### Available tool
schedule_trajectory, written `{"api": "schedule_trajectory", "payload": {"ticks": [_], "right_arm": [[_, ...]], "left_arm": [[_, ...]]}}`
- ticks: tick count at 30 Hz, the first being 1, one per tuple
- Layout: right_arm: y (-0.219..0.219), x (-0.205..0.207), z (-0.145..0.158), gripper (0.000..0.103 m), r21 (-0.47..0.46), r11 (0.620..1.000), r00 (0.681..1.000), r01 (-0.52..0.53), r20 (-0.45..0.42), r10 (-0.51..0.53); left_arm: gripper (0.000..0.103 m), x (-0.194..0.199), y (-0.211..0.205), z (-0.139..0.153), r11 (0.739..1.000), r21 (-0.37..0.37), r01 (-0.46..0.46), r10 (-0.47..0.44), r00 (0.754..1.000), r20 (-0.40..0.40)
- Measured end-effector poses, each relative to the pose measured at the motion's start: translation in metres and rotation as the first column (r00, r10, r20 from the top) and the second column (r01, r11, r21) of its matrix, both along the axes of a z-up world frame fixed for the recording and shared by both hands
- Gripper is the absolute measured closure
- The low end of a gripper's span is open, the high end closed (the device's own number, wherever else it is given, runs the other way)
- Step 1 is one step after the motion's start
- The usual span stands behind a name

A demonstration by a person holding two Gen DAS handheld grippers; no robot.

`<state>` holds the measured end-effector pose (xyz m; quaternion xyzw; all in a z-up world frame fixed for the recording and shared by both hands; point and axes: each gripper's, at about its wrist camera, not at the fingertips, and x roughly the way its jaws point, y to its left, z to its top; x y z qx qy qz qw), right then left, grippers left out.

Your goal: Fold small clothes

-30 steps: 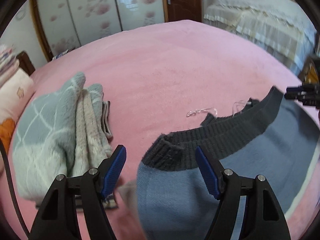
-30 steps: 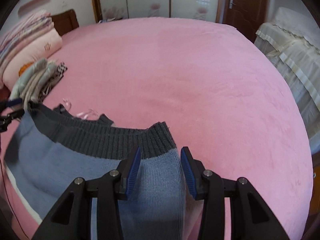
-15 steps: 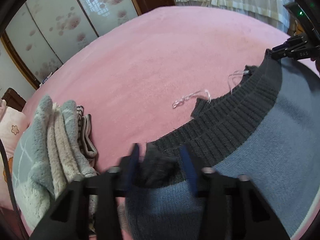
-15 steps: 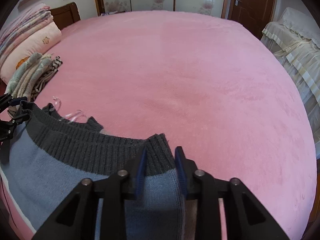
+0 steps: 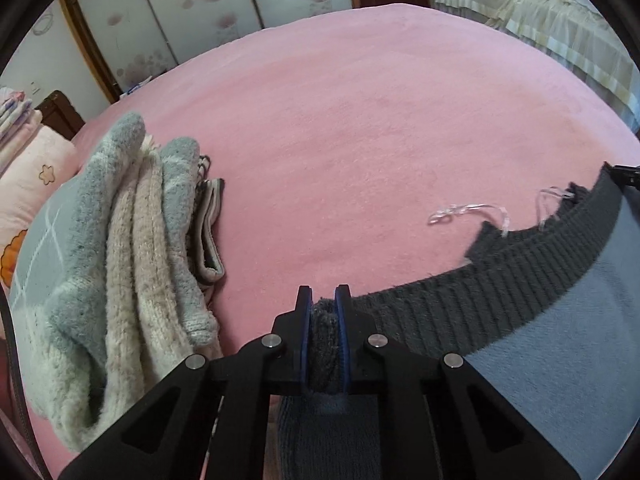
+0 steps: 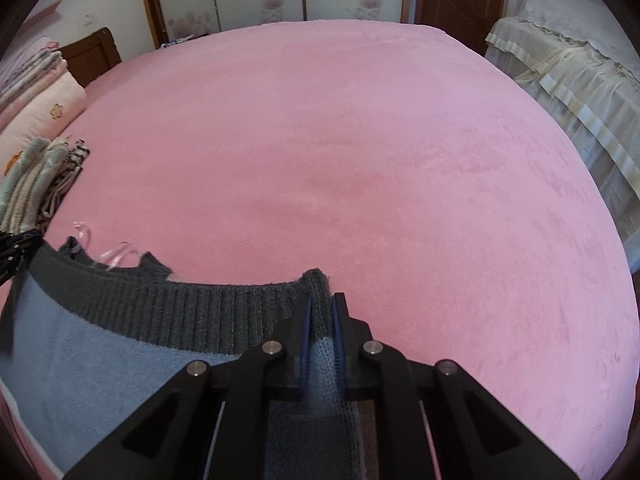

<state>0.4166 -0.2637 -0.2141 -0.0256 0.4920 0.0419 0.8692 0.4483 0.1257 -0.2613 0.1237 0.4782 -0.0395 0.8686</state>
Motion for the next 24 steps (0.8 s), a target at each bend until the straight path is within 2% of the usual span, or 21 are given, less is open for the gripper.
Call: {"api": "schedule_trajectory", "payload": {"ticks": [5,9,12,14,15,16,18,21,24], "right_arm": [[-0.003,0.003,-0.011,0.094,0.001,1.000,1.000,0.022,-0.008,-0.022],[-0.001,0.003,-0.014,0.094,0.005,1.000,1.000,0.030,-0.007,-0.029],[0.002,0.004,-0.014,0.093,-0.010,1.000,1.000,0.019,-0.015,-0.019],[0.005,0.002,-0.007,0.090,-0.026,1.000,1.000,0.008,-0.021,-0.009],[0.006,0.000,-0.004,0.087,-0.030,1.000,1.000,0.006,-0.023,-0.007],[0.008,-0.002,0.004,0.086,-0.026,1.000,1.000,0.005,-0.024,-0.005],[0.010,-0.010,0.020,0.079,0.000,1.000,1.000,0.003,-0.010,-0.003],[0.018,-0.027,0.048,0.069,0.046,0.999,0.999,-0.015,0.029,0.013],[0.035,-0.051,0.075,0.059,0.065,0.997,0.998,-0.043,0.058,0.039]], "left_arm": [[0.094,0.001,0.004,-0.020,1.000,0.007,-0.030,0.030,1.000,-0.001],[0.093,-0.003,0.002,-0.024,0.999,0.037,-0.014,0.013,1.000,0.027],[0.089,-0.009,-0.002,-0.021,0.999,0.049,-0.014,0.012,0.999,0.034],[0.078,-0.013,-0.013,-0.014,0.997,0.069,-0.018,0.015,0.999,0.038],[0.067,-0.015,-0.016,-0.010,0.996,0.083,-0.017,0.013,0.999,0.037],[0.048,-0.020,-0.020,-0.002,0.994,0.104,-0.020,0.016,0.999,0.042],[0.031,-0.029,-0.026,0.014,0.991,0.128,-0.028,0.019,0.997,0.070],[0.029,-0.048,-0.037,0.043,0.995,0.098,-0.013,0.004,0.996,0.092],[0.029,-0.067,-0.053,0.072,0.986,0.155,-0.054,0.039,0.994,0.100]]}}
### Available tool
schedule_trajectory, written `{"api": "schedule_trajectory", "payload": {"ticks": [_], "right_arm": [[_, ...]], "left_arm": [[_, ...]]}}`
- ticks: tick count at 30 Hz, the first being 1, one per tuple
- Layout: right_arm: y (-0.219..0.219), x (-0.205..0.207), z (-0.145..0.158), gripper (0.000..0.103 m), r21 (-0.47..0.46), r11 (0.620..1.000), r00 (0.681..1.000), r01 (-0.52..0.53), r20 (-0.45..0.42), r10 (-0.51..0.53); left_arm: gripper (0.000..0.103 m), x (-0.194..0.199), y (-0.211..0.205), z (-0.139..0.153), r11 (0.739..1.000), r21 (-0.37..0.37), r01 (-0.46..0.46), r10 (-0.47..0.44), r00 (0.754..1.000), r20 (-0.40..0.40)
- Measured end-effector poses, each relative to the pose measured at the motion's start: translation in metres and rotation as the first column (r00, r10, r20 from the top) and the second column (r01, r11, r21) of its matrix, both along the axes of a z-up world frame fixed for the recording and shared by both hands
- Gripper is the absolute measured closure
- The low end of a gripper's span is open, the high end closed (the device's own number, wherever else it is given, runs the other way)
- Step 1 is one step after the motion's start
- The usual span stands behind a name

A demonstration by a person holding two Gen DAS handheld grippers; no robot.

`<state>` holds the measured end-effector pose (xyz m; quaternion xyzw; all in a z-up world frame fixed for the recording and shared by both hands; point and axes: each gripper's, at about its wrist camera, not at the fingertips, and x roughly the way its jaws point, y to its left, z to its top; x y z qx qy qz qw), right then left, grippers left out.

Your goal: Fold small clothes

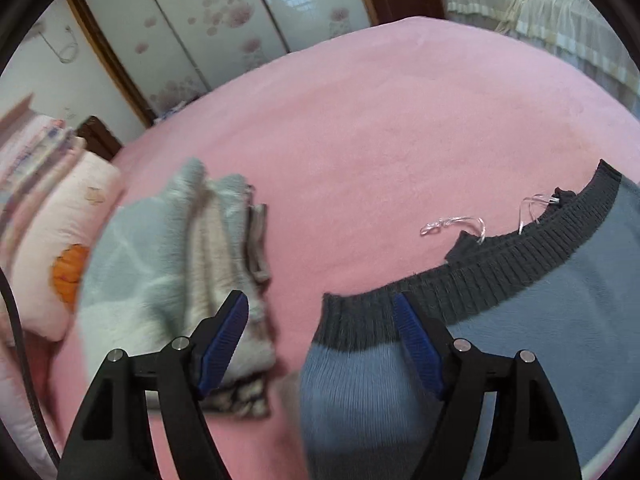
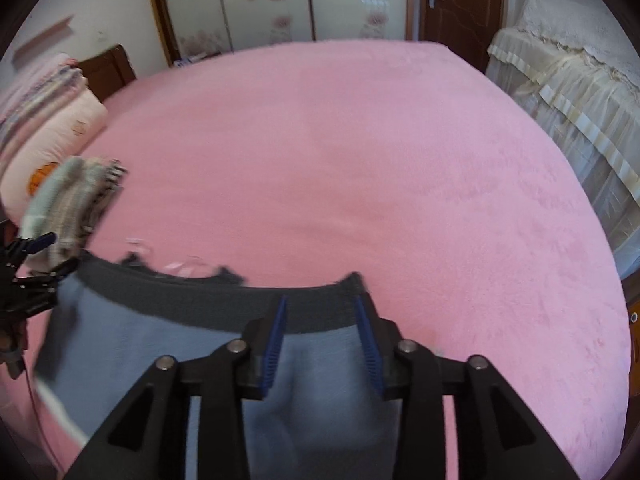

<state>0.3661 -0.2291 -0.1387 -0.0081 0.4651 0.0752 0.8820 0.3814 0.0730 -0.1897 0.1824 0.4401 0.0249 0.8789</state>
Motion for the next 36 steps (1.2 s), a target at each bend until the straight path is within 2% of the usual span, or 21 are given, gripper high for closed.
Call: {"api": "schedule_trajectory", "payload": {"ticks": [1,4,7,10,13,15,17,19,23,24,26,28,29,30,31,34,36], "right_arm": [[0.008,-0.010,0.008,0.057,0.013,1.000,1.000,-0.014,0.001,0.014],[0.028,-0.034,0.022,0.053,0.060,0.997,0.999,-0.052,0.013,0.051],[0.046,-0.055,0.026,0.053,0.085,0.995,0.998,-0.053,0.028,0.051],[0.069,-0.073,0.023,0.053,0.103,0.991,0.996,-0.082,0.052,0.077],[0.095,-0.081,0.009,0.053,0.078,0.991,0.993,-0.108,0.050,0.105],[0.107,-0.081,-0.003,0.054,0.088,0.989,0.993,-0.117,0.035,0.114],[0.119,-0.075,-0.019,0.056,0.086,0.988,0.992,-0.129,0.022,0.127],[0.126,-0.071,-0.031,0.062,0.064,0.989,0.991,-0.134,0.003,0.135],[0.118,-0.059,-0.061,0.064,-0.009,0.994,0.993,-0.106,-0.055,0.106],[0.111,-0.058,-0.066,0.064,-0.030,0.996,0.994,-0.089,-0.061,0.087],[0.090,-0.059,-0.073,0.068,-0.046,0.997,0.996,-0.066,-0.059,0.063],[0.064,-0.062,-0.074,0.071,-0.071,0.997,0.998,-0.032,-0.051,0.029],[0.053,-0.064,-0.074,0.077,-0.074,0.997,0.999,-0.027,-0.047,0.024],[0.040,-0.067,-0.073,0.090,-0.085,0.996,0.999,-0.016,-0.040,0.013],[0.028,-0.070,-0.074,0.096,-0.102,0.995,0.999,-0.003,-0.038,-0.001],[-0.003,-0.075,-0.072,0.098,-0.096,0.994,0.998,0.046,-0.038,-0.049],[-0.017,-0.079,-0.070,0.098,-0.048,0.997,0.996,0.066,-0.050,-0.068]], "left_arm": [[0.029,-0.008,-0.005,0.009,1.000,-0.002,-0.013,0.013,1.000,-0.001],[0.028,-0.040,-0.013,0.040,0.990,-0.143,-0.006,0.007,1.000,0.008],[0.028,-0.065,-0.019,0.057,0.973,-0.231,-0.026,0.035,0.999,0.039],[0.027,-0.093,-0.023,0.062,0.929,-0.364,-0.071,0.102,0.993,0.066],[0.027,-0.100,-0.022,0.039,0.881,-0.456,-0.121,0.152,0.988,0.030],[0.027,-0.097,-0.022,0.018,0.877,-0.453,-0.160,0.181,0.983,0.002],[0.027,-0.090,-0.019,-0.004,0.885,-0.424,-0.192,0.213,0.977,0.004],[0.027,-0.079,-0.010,-0.029,0.896,-0.380,-0.230,0.246,0.969,-0.006],[0.027,-0.071,0.016,-0.061,0.897,-0.318,-0.307,0.305,0.951,-0.057],[0.026,-0.071,0.023,-0.067,0.897,-0.310,-0.313,0.310,0.949,-0.061],[0.027,-0.075,0.039,-0.074,0.892,-0.358,-0.278,0.277,0.959,-0.054],[0.028,-0.080,0.045,-0.075,0.901,-0.368,-0.228,0.235,0.972,-0.027],[0.027,-0.082,0.046,-0.075,0.913,-0.350,-0.211,0.222,0.975,-0.009],[0.024,-0.084,0.047,-0.075,0.928,-0.305,-0.216,0.230,0.973,0.012],[0.022,-0.084,0.051,-0.076,0.931,-0.291,-0.222,0.237,0.971,0.019],[0.022,-0.085,0.078,-0.080,0.891,-0.353,-0.285,0.300,0.954,-0.012],[0.022,-0.087,0.092,-0.080,0.862,-0.393,-0.322,0.336,0.941,-0.034]]}}
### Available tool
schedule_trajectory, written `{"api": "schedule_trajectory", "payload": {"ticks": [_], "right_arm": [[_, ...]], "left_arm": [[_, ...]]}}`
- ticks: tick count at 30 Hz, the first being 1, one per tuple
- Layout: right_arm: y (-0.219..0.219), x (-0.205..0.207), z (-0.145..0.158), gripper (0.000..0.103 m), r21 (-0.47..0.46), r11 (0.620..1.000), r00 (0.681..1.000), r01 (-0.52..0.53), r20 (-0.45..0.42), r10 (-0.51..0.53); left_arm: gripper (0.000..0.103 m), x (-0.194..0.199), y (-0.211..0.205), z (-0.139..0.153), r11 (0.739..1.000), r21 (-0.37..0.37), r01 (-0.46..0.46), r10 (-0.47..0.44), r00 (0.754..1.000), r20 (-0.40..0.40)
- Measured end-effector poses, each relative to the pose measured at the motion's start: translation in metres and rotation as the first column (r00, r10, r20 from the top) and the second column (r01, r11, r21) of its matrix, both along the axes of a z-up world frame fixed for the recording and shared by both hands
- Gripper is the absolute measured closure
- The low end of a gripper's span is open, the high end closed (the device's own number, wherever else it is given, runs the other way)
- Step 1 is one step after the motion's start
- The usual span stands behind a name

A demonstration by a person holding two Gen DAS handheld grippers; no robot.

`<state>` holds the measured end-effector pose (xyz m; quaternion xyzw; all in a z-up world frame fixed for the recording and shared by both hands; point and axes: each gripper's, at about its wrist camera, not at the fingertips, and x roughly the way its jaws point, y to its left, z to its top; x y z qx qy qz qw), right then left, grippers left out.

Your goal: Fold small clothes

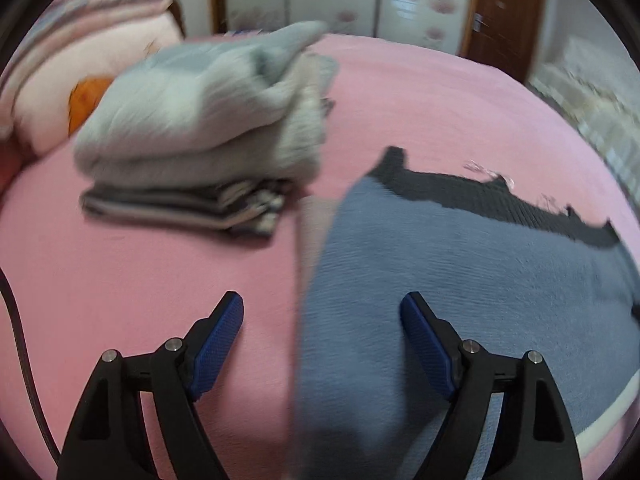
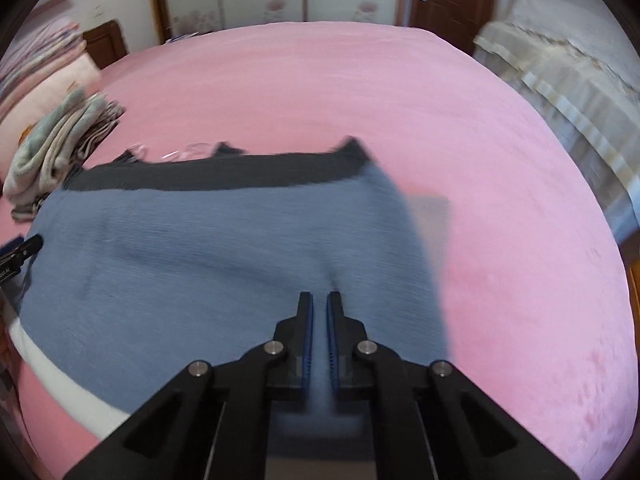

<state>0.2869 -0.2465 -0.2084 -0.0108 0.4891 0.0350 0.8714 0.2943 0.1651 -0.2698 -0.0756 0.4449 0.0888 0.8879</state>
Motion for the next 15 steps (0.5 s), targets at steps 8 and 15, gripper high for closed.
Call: {"api": "schedule_trajectory", "payload": {"ticks": [8,15], "right_arm": [[0.040,-0.047,0.030,0.093,0.079,0.994,0.995,-0.070,0.073,0.064],[0.111,-0.093,0.021,0.093,0.164,0.961,0.975,-0.221,0.067,0.213]], "left_arm": [[0.022,-0.060,0.003,0.034,0.997,-0.045,-0.059,0.064,0.992,0.109],[0.022,-0.096,-0.038,0.019,1.000,0.015,-0.008,0.006,0.996,0.087]]}}
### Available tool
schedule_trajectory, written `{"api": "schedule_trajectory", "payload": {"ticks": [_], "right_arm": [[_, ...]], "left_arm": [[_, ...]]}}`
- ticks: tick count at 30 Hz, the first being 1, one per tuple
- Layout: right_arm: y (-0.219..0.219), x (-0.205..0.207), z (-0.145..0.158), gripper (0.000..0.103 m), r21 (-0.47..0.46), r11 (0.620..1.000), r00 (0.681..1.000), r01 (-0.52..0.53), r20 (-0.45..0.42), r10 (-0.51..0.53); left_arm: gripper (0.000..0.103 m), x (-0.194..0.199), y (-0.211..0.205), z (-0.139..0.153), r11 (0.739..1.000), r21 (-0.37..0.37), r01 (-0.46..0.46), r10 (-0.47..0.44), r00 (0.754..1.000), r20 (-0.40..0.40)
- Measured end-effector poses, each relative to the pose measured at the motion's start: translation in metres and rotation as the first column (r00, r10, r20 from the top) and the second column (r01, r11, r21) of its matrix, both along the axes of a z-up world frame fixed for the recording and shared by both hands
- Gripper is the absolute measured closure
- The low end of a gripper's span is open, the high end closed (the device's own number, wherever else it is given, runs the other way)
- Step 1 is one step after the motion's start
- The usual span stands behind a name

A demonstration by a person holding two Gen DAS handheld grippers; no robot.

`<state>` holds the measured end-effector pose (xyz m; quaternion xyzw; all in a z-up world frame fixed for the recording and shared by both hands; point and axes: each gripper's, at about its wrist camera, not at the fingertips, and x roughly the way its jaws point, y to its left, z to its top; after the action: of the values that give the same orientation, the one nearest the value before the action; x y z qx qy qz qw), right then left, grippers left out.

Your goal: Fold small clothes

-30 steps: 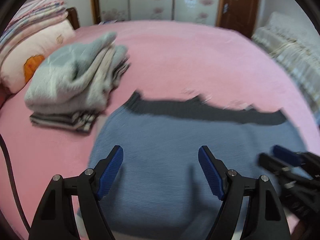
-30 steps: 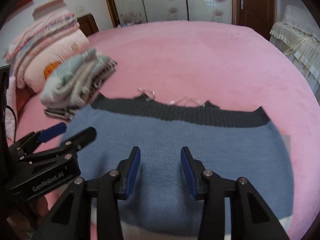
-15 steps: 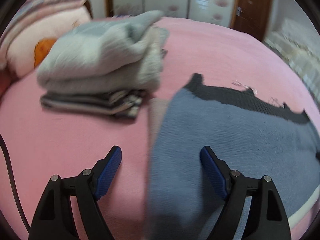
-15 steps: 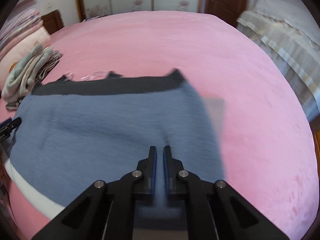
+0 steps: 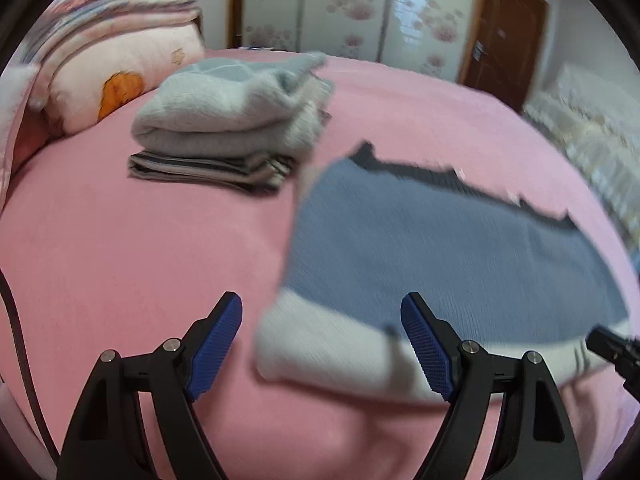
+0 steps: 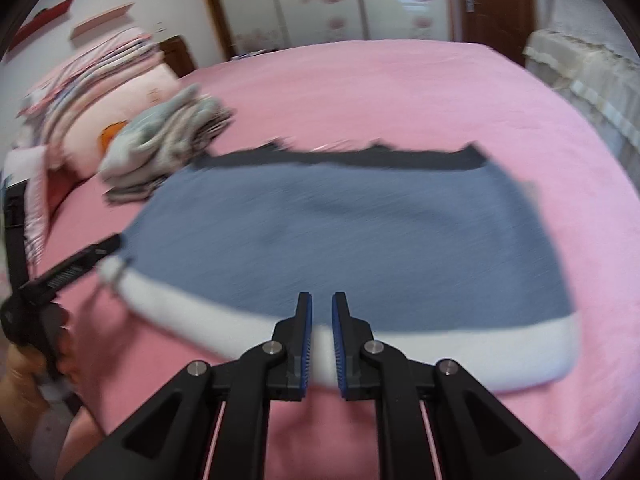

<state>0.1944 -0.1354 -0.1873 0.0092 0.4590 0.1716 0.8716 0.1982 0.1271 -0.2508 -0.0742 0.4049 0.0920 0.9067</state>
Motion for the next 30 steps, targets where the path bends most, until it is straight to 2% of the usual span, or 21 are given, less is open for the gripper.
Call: {"api": "schedule_trajectory", "payload": {"ticks": [2,3,6,11,17,22,25,30], "right_arm": [[0.016,-0.005,-0.009,0.093,-0.024,0.999,1.000,-0.021,-0.002,0.021],[0.021,-0.006,-0.014,0.093,-0.035,0.999,1.000,-0.024,-0.003,0.024],[0.018,-0.005,-0.022,0.093,-0.068,0.998,1.000,-0.011,0.008,0.011],[-0.040,0.003,-0.026,0.093,-0.105,0.989,0.995,0.102,0.007,-0.101],[-0.104,0.010,-0.025,0.101,-0.118,0.970,0.977,0.212,0.021,-0.211],[-0.125,0.011,-0.024,0.102,-0.153,0.949,0.961,0.276,0.051,-0.271],[-0.137,0.012,-0.027,0.102,-0.126,0.948,0.957,0.291,0.038,-0.288],[-0.139,0.010,-0.029,0.102,-0.132,0.945,0.954,0.299,0.054,-0.295]], "left_arm": [[0.022,0.000,-0.014,-0.010,0.996,0.088,0.010,-0.008,1.000,-0.028],[0.022,-0.002,-0.016,-0.014,0.994,0.105,0.010,-0.007,0.999,-0.035],[0.021,-0.001,-0.011,-0.020,0.996,0.087,-0.003,0.008,0.999,-0.053],[0.018,0.000,0.004,-0.021,0.997,0.078,-0.022,0.027,0.997,-0.068],[0.017,0.001,0.010,-0.020,0.996,0.083,-0.021,0.027,0.997,-0.068],[0.017,-0.001,0.015,-0.018,0.996,0.077,-0.043,0.047,0.997,-0.057],[0.017,-0.002,0.018,-0.019,0.996,0.081,-0.048,0.053,0.997,-0.051],[0.016,-0.005,0.022,-0.016,0.992,0.098,-0.080,0.082,0.996,-0.023]]}}
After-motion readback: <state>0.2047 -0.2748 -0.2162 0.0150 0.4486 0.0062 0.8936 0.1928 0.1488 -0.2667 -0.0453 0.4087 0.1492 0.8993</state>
